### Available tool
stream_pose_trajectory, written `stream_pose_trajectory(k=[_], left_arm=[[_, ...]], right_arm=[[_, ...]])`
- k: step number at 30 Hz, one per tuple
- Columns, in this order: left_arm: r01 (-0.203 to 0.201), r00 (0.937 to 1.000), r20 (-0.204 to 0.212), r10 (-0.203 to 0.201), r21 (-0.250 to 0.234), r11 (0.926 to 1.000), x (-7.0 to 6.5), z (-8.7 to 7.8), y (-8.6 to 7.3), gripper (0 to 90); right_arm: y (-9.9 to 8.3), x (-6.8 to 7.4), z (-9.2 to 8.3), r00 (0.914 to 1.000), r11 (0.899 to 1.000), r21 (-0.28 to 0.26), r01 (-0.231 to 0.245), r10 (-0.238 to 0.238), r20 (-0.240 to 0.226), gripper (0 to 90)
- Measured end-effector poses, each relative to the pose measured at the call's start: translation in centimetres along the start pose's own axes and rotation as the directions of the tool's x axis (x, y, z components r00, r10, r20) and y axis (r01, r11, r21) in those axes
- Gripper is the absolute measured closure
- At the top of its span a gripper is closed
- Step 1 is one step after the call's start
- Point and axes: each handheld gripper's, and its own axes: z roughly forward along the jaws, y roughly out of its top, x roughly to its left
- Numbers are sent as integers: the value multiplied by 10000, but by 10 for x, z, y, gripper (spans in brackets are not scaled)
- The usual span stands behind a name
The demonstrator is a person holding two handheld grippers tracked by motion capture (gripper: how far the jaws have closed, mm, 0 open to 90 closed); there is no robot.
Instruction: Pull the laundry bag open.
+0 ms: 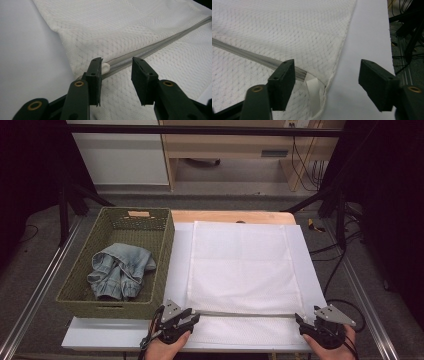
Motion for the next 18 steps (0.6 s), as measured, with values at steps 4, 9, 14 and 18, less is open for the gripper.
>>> stream_pose_trajectory(k=[4, 9, 14, 18], left_arm=[[-148, 9999, 43, 148, -119, 9998, -4, 3, 2, 538], [-753, 9967, -329, 742, -339, 9966, -10, 6, 4, 378], [-923, 9950, -428, 897, -641, 9937, -13, 6, 4, 223], [-851, 9953, -518, 813, -771, 9934, -14, 5, 6, 139]], right_arm=[[2, -1, 1, 10000, 9999, -144, -76, 76, 36, 167], [3, 1, 2, 9994, 9996, -284, 44, -54, -346, 96], [5, 5, 3, 9989, 9996, -196, 201, -209, -413, 90], [8, 7, 2, 9980, 9992, -313, 244, -262, -568, 81]])
